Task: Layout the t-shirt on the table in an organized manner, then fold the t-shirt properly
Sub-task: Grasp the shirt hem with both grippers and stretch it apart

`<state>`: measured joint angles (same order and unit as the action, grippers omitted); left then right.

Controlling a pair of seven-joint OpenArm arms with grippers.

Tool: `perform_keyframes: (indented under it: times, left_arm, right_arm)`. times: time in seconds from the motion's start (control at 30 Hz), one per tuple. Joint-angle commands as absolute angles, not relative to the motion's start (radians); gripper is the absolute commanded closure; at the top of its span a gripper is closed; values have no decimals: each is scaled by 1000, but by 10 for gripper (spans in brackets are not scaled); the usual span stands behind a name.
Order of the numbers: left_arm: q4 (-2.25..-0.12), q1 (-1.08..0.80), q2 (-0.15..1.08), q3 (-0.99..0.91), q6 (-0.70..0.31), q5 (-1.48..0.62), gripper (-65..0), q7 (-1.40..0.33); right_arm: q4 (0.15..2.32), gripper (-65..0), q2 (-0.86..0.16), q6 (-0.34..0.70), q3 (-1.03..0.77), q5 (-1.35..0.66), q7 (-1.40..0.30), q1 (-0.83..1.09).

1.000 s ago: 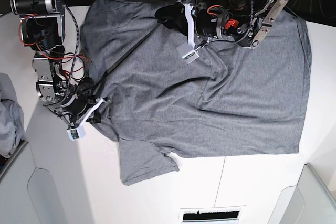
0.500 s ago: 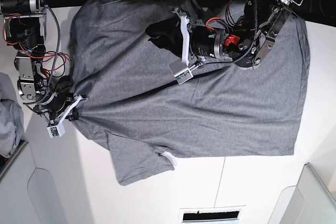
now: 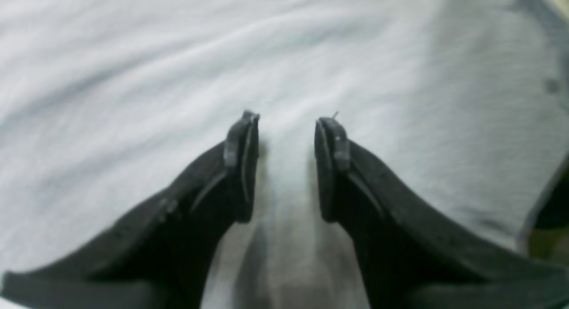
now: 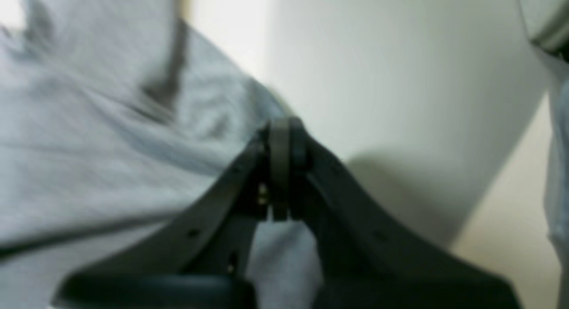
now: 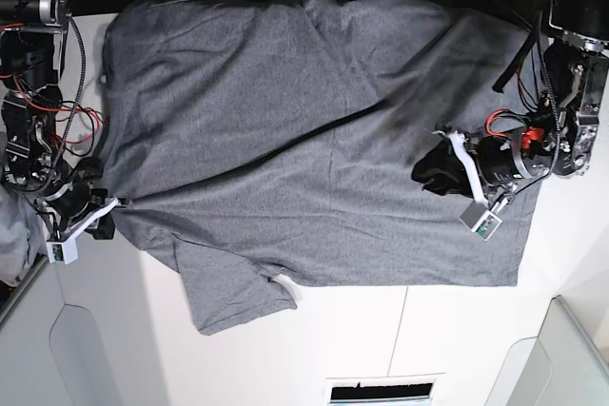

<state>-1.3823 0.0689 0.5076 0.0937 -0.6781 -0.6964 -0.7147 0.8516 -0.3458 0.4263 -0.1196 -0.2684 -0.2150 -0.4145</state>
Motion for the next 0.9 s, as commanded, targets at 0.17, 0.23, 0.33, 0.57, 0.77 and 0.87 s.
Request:
perform_keyframes:
  times: [0.17, 0.23, 0.33, 0.57, 0.77, 0.87]
  left_arm:
    - [-1113, 189, 529, 94, -684, -713, -238, -660]
    - [-1038, 209, 519, 100, -684, -712, -238, -646]
    - [-963, 233, 492, 101, -634, -689, -238, -638]
    - [-913, 252, 457, 101, -514, -560, -238, -604]
    - [-913, 301, 455, 101, -461, -519, -238, -602]
    - [-908, 344, 447, 101, -408, -490, -234, -601]
  right_arm:
    - [1099, 0, -343, 461, -168, -455, -473, -326]
    - [1175, 0, -336, 461, -168, -525, -569, -266]
    - [1210, 0, -329, 461, -159, -542, -605, -192]
    - [1069, 0, -332, 452, -127, -406, -525, -161]
    - [927, 0, -338, 437, -127, -330, -437, -270]
    - [873, 0, -338, 436, -127, -320, -415, -338]
